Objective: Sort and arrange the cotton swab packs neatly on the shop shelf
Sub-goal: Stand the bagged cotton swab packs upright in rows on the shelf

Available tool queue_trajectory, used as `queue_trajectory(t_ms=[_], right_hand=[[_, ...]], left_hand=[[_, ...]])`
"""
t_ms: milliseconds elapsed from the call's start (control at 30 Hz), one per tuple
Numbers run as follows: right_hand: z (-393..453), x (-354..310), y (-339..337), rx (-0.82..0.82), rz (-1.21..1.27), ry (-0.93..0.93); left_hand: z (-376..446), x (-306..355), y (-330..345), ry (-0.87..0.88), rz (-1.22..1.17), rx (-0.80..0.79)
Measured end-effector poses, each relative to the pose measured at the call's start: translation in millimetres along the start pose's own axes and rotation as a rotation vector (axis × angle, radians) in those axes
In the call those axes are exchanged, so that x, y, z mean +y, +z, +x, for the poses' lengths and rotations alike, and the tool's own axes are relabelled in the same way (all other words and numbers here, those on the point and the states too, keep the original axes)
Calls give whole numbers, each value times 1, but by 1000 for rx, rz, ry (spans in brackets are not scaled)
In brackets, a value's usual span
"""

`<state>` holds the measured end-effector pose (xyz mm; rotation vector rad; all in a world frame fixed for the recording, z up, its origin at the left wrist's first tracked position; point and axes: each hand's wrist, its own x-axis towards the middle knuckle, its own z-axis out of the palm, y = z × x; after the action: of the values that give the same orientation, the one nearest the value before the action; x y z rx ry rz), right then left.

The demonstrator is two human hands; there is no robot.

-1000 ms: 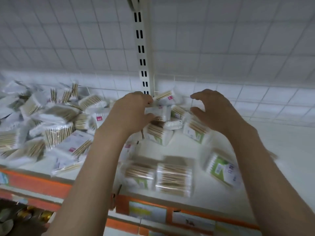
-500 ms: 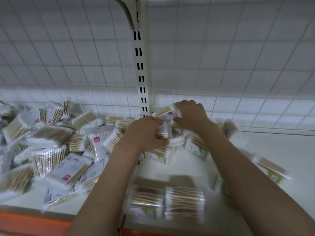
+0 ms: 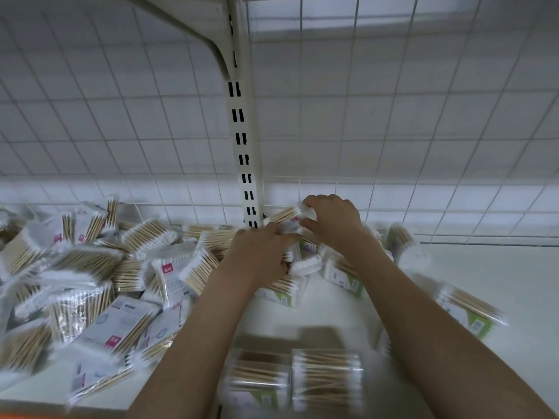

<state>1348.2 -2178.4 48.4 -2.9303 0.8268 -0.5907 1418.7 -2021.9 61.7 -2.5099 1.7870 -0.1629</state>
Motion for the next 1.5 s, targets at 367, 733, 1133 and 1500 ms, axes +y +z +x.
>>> queue_trajectory(t_ms=[367,733,1133,1500], right_hand=[[-23,3,-28,17,218,86],[-91,49,-86,246,382,135],[-264,181,-134,403,510,278],[-353,280,-156,317,414,320]], left_hand=[[-10,-2,-6,-48,-168,149],[-32,49,-45,-153,-698,461],[-51,262,-37,-184,-883,583],[-44,399,-24,-131,-946,546]])
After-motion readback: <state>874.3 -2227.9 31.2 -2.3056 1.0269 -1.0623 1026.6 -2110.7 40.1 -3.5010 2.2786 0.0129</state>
